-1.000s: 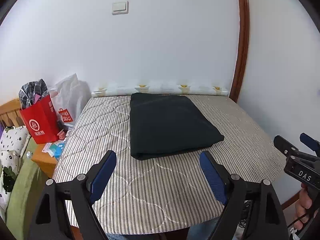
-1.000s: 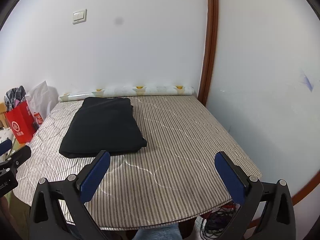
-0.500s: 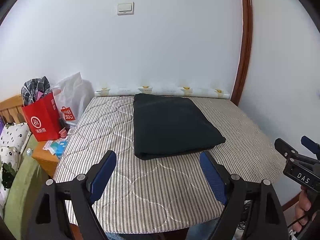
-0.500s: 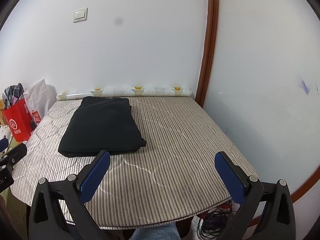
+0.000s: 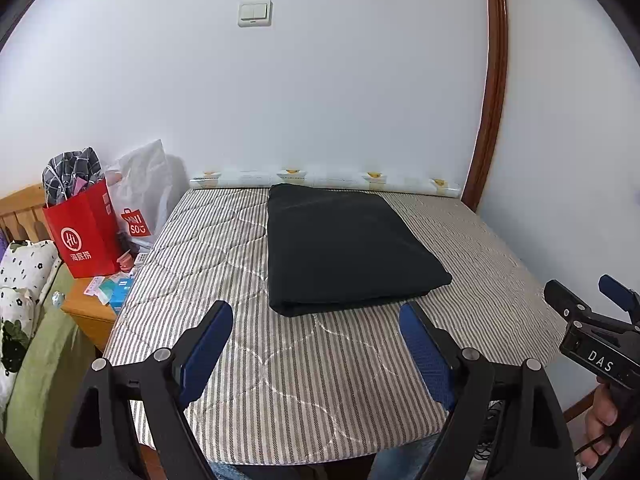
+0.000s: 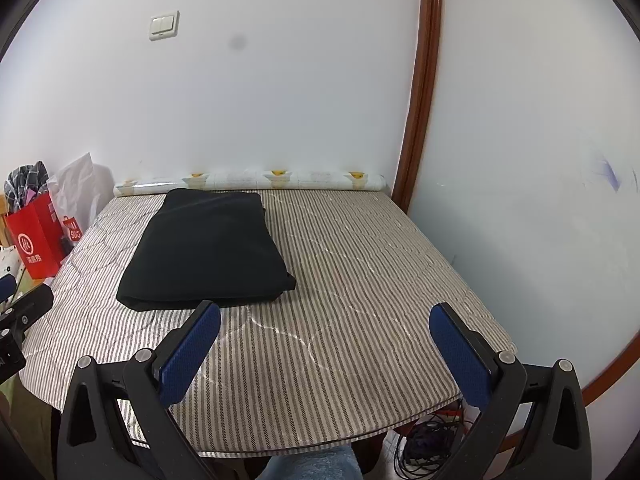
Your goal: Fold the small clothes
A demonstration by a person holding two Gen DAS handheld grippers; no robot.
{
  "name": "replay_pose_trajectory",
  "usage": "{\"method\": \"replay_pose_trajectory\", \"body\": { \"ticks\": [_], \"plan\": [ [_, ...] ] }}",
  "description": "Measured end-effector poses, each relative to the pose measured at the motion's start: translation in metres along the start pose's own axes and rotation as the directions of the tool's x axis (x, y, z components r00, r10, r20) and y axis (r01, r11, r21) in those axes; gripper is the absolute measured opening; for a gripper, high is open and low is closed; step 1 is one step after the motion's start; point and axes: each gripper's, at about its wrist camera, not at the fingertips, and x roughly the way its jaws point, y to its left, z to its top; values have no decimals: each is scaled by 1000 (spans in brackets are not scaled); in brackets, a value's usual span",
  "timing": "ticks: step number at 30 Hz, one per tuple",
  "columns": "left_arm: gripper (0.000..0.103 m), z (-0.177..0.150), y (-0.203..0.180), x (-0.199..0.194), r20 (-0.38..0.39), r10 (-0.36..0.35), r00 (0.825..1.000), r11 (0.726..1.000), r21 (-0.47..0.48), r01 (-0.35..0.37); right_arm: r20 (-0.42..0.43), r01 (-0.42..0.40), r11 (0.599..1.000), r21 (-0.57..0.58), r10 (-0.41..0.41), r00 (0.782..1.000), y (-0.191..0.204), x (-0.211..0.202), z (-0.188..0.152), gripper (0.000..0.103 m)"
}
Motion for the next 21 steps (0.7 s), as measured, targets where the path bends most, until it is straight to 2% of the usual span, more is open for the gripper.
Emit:
{"method": "replay_pose_trajectory", "body": {
  "ticks": [21],
  "plan": [
    [84, -3, -5, 1, -10, -9, 1000, 1000, -5, 8, 1, -6, 1000, -2, 6, 1000, 1, -2, -2, 103]
  ]
}}
